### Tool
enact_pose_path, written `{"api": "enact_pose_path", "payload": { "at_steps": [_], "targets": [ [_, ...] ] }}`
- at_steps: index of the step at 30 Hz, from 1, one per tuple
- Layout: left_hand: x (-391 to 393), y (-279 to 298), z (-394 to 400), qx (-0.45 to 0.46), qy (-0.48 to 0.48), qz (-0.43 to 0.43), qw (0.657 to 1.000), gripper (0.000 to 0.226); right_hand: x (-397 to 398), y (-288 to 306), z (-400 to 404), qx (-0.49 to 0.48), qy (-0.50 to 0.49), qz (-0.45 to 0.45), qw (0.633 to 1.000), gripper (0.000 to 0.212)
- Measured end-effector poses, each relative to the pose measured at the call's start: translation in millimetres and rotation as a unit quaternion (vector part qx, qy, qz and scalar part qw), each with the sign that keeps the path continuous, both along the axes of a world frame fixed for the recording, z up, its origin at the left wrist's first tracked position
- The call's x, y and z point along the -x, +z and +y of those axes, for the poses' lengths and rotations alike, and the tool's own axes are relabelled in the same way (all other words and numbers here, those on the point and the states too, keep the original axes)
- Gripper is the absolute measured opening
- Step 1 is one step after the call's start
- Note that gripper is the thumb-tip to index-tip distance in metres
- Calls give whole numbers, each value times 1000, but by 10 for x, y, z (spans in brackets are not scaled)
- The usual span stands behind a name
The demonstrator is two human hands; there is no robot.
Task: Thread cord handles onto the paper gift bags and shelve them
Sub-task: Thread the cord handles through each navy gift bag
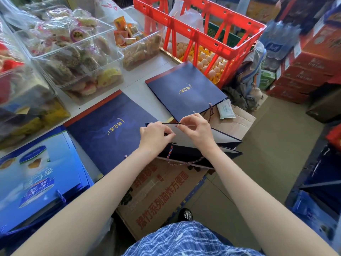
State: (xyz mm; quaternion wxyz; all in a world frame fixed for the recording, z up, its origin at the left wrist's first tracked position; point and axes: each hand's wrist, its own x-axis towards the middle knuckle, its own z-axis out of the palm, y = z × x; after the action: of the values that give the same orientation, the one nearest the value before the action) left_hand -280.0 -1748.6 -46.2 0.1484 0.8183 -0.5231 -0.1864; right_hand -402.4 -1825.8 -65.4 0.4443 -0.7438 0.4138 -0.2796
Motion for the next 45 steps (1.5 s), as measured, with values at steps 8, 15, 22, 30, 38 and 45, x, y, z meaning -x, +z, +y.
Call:
{"api": "enact_pose_path", "payload": {
  "at_steps": [8,15,22,30,38,45],
  "targets": [
    [-73,163,-378,-119,109,163,973,31,91,85,54,-117,81,-69,988,9],
    [-86,138,-380,-95,107,212,967,29,121,72,28,-128,30,-57,990,7],
    [-66,-74,-242,18,76,128,989,19,-58,109,-23,-131,-33,27,990,4],
    [-51,-192,-84,147,-25,-30,988,16,-111,56,-21,-67,-27,94,993,5],
    [-93,8,-328,-5,121,69,990,20,-137,97,-13,-74,-10,70,995,9],
    [-267,-26,-399,-18,110,49,993,26,57,159,-80,-139,48,79,986,11]
  ]
}}
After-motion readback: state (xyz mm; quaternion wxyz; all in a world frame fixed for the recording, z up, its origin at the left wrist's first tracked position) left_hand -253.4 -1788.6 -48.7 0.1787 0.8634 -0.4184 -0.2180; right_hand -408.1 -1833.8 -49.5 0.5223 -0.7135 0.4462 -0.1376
